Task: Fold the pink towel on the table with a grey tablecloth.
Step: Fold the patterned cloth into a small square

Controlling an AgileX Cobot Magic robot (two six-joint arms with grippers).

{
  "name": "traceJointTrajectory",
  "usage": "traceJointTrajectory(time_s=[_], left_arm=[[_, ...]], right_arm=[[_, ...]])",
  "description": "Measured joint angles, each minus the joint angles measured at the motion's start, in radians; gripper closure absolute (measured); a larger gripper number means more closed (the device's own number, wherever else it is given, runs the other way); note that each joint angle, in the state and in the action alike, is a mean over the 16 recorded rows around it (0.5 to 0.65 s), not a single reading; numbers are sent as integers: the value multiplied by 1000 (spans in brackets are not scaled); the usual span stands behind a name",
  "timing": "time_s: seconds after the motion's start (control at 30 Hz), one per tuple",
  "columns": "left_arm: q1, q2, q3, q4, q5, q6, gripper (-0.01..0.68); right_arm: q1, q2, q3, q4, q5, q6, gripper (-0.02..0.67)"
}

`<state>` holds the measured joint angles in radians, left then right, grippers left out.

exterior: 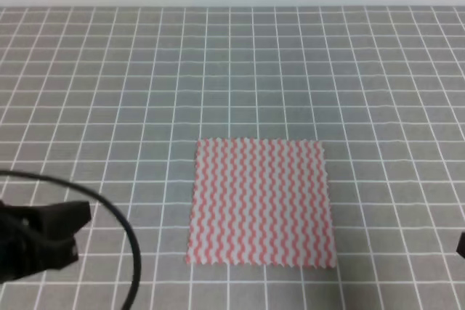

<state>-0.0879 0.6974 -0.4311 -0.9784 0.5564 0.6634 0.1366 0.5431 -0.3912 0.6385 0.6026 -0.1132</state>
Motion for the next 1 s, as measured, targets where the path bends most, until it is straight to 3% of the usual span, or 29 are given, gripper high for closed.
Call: traceJointTrajectory(time_s=[0.13,0.37,0.63,0.83,1.0], left_arm=[[-1,71,-29,-58,13,94,677],[-24,137,-35,-202,-1,259,677],[-90,203,-35,-354,-9,426,676],[-131,237,-35,-419,-16,502,676],[-144,248,-35,-444,-11,538,676]], right_arm=[[0,77,-36,22,53,-17,666],[39,209,-64,184,62,-140,665],[202,398,-98,346,-37,-264,665],[332,550,-153,290,-126,-228,664],[384,679,-199,198,-182,-155,648]])
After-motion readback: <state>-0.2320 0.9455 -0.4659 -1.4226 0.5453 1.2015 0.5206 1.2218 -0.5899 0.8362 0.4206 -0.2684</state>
